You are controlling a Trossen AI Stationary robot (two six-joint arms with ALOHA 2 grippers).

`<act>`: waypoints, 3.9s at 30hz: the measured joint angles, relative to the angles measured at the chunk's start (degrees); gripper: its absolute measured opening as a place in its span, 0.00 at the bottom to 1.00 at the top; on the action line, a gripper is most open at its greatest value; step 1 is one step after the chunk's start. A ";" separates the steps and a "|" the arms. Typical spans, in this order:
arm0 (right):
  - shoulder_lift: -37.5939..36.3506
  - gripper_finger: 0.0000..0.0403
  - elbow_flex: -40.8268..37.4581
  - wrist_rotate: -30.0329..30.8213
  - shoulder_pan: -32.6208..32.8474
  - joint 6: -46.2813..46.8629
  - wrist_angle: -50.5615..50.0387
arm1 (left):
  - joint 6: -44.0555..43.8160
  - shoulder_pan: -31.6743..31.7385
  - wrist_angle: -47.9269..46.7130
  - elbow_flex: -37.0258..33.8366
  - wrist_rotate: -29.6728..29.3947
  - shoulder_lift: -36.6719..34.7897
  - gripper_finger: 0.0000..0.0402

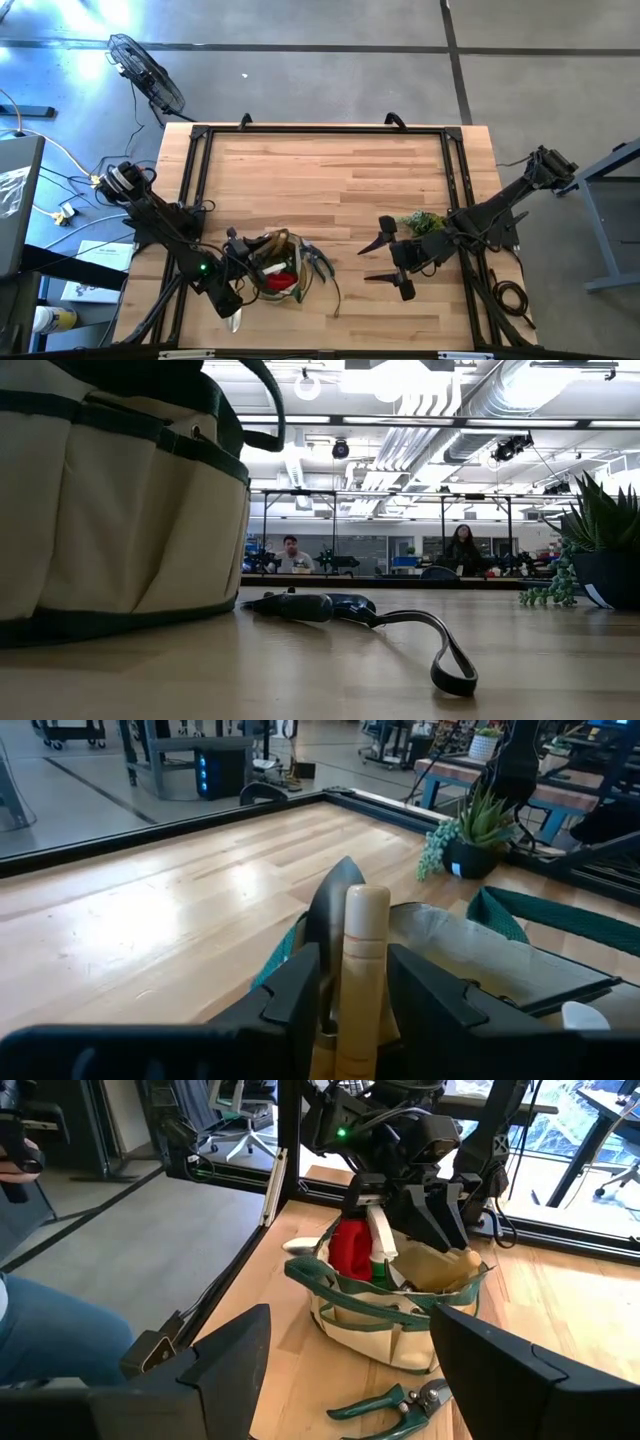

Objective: Pick & Place Garden tools in Gardening bag
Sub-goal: Put the green shears into the brown gardening bag

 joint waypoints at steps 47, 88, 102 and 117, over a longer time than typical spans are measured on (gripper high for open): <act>25.01 0.66 -0.02 -13.87 -12.41 31.42 6.70 | 39.63 0.00 -0.11 19.92 15.85 -8.81 0.29; 38.28 0.66 8.39 0.37 -9.99 36.00 3.83 | 30.73 0.00 0.19 19.82 26.63 -2.14 0.29; 43.17 0.66 11.04 0.57 -11.08 37.42 -2.16 | 30.75 0.00 -0.07 19.82 27.90 -2.14 0.29; 46.05 0.63 11.32 1.01 -12.71 38.27 -3.65 | 30.77 0.00 -1.00 19.82 28.15 -2.19 0.29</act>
